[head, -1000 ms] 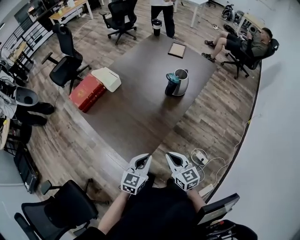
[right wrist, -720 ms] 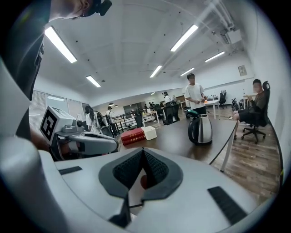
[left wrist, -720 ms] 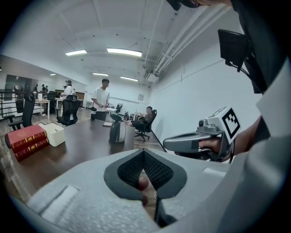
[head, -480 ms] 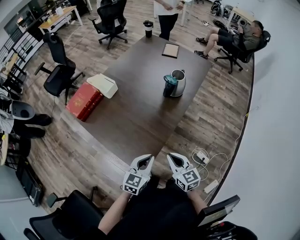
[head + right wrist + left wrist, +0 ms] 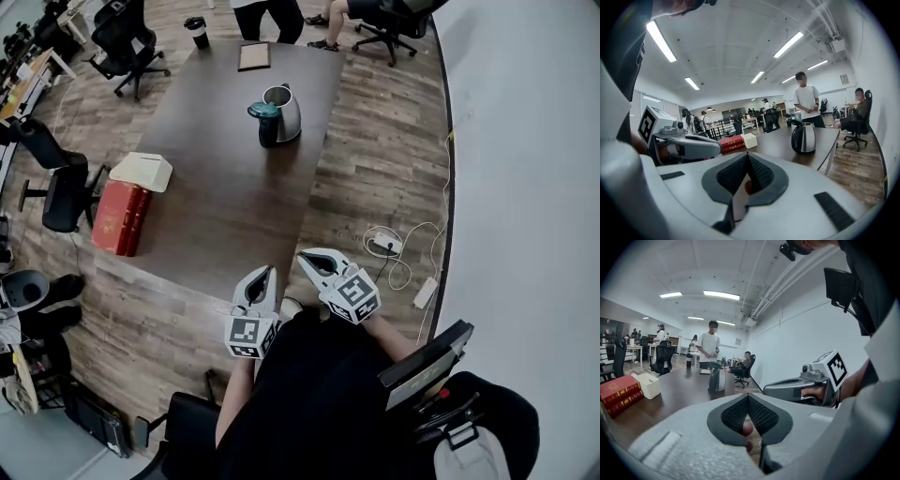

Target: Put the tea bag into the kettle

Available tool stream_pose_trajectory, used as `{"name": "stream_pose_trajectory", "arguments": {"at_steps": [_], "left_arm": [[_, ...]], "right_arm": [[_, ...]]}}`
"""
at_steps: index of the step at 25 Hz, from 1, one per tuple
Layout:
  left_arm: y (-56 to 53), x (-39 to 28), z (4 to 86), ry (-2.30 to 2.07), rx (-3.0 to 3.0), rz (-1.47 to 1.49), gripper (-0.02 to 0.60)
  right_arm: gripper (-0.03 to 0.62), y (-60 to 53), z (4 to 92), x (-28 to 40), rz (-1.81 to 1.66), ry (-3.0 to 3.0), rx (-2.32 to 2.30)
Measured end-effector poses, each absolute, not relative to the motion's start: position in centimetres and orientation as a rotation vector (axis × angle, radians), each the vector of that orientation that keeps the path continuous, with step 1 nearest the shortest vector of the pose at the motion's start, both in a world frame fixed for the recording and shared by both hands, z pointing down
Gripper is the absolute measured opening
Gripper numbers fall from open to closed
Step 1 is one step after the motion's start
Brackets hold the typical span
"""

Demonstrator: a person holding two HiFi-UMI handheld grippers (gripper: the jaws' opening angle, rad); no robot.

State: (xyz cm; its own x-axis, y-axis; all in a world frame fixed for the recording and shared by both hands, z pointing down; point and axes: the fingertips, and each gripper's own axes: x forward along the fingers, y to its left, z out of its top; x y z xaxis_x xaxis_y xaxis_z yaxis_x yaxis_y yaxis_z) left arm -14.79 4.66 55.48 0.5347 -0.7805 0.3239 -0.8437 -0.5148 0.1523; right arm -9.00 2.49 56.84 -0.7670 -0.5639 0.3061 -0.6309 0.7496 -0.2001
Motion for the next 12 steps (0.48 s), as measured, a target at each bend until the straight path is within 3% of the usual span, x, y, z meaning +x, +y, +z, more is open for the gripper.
{"name": "stream_pose_trajectory", "arguments": {"at_steps": [12], "left_arm": [[5.9, -16.0, 56.1, -1.332, 2.493, 0.341, 0.002]], "right_arm": [[0.006, 0.8, 57.0, -8.5, 0.393, -2.704, 1.013]]}}
